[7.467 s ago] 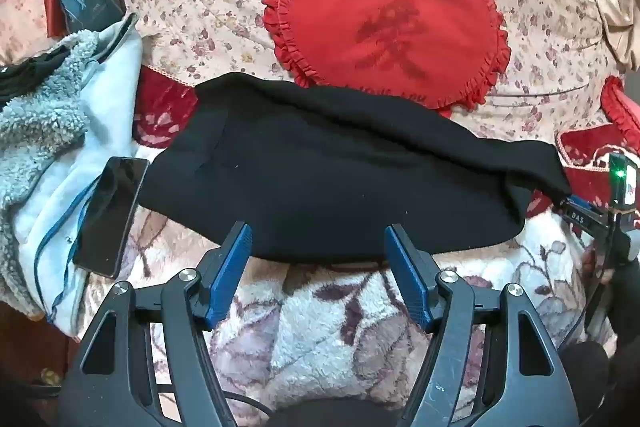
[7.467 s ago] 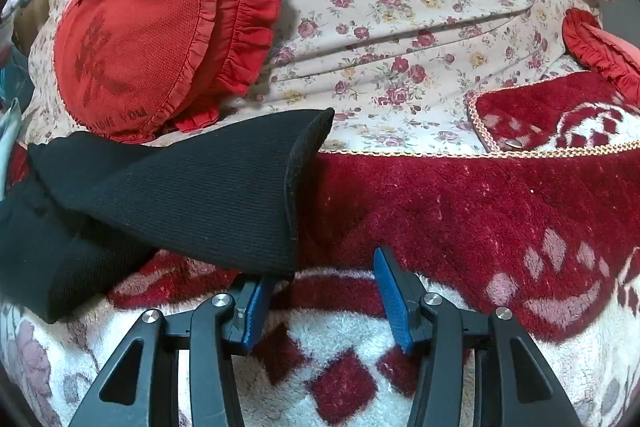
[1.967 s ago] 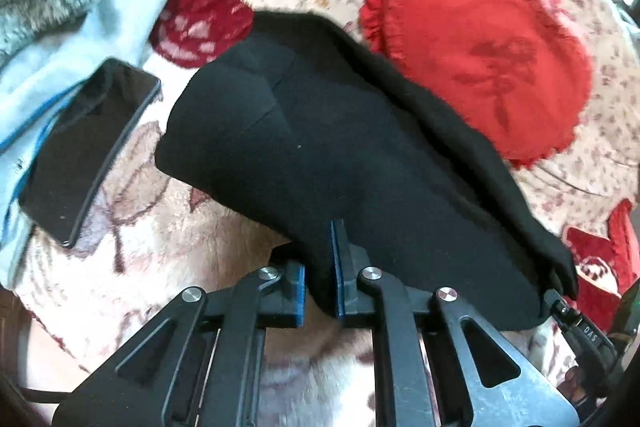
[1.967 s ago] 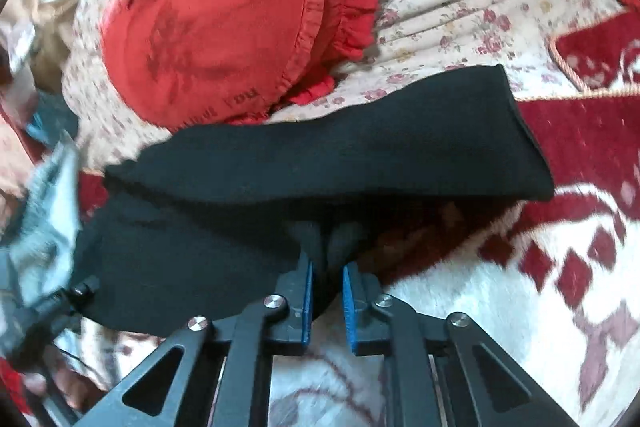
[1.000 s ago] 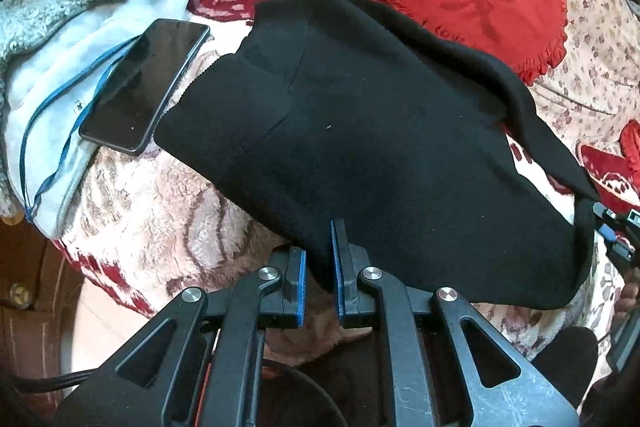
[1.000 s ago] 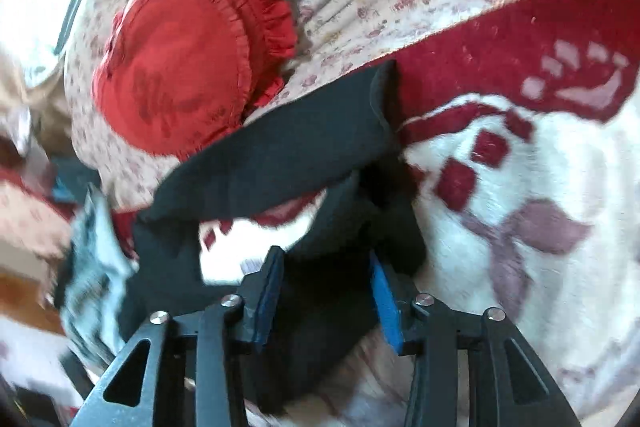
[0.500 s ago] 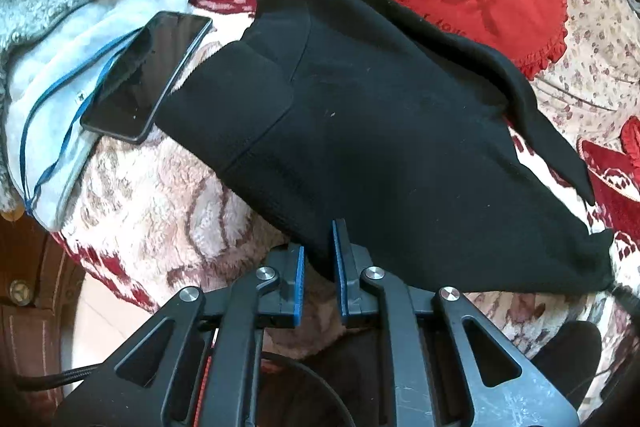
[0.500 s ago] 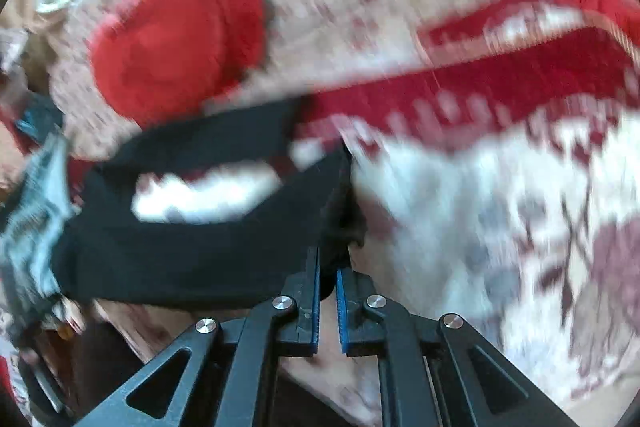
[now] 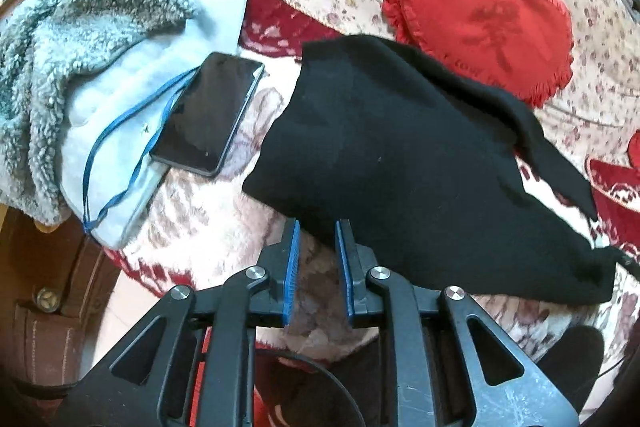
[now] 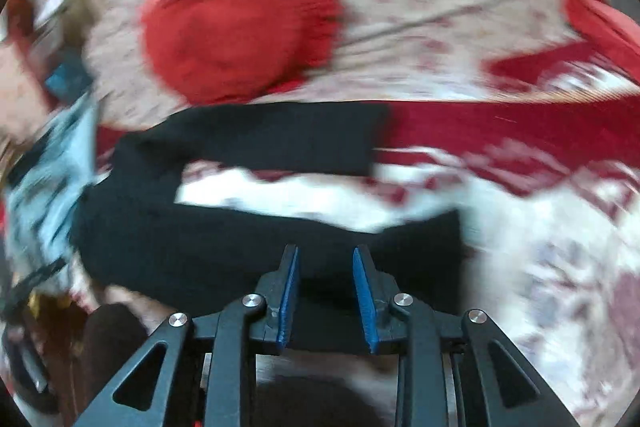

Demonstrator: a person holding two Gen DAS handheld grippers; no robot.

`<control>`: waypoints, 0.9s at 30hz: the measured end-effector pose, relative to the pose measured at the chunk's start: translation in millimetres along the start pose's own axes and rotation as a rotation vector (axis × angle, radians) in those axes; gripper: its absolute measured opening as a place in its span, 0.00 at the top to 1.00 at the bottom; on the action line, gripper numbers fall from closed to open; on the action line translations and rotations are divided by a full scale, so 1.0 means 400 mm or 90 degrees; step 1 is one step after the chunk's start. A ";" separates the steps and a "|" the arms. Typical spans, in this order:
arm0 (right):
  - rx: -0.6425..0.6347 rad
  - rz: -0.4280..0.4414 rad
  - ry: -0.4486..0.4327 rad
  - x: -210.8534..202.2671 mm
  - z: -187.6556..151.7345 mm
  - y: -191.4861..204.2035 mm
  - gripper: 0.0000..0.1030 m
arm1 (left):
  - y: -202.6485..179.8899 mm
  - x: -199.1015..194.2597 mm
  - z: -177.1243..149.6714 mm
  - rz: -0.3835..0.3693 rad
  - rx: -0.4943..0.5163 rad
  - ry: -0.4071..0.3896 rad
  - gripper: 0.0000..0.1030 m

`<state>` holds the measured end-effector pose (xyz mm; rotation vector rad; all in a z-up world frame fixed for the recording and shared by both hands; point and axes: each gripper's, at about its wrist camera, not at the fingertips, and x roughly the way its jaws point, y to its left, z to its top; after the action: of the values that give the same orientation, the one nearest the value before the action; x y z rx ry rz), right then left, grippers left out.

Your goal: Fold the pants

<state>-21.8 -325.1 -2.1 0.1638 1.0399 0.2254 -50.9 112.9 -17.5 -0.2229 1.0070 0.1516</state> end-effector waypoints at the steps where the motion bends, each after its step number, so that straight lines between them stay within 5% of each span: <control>1: -0.019 0.011 0.011 0.027 0.010 0.034 0.75 | -0.004 0.005 0.005 -0.003 -0.001 0.000 0.85; 4: -0.084 0.050 0.046 0.114 0.034 0.139 0.75 | -0.024 0.028 0.017 -0.017 -0.004 0.005 0.85; 8: -0.135 0.080 0.082 0.205 0.043 0.238 0.75 | -0.058 0.074 0.027 -0.024 0.003 0.016 0.69; 11: -0.155 0.082 0.101 0.259 0.041 0.275 0.75 | -0.065 0.112 0.026 -0.012 0.009 0.028 0.68; 22: -0.136 0.102 0.103 0.297 0.038 0.254 0.74 | -0.054 0.162 0.024 -0.021 -0.014 0.044 0.55; 27: -0.118 0.123 0.083 0.296 0.029 0.255 0.64 | -0.066 0.166 0.021 -0.005 -0.003 0.040 0.52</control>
<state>35.0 -196.1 -70.4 0.0822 1.1272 0.5116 -3.0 91.0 -66.7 -0.2371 1.0676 0.1402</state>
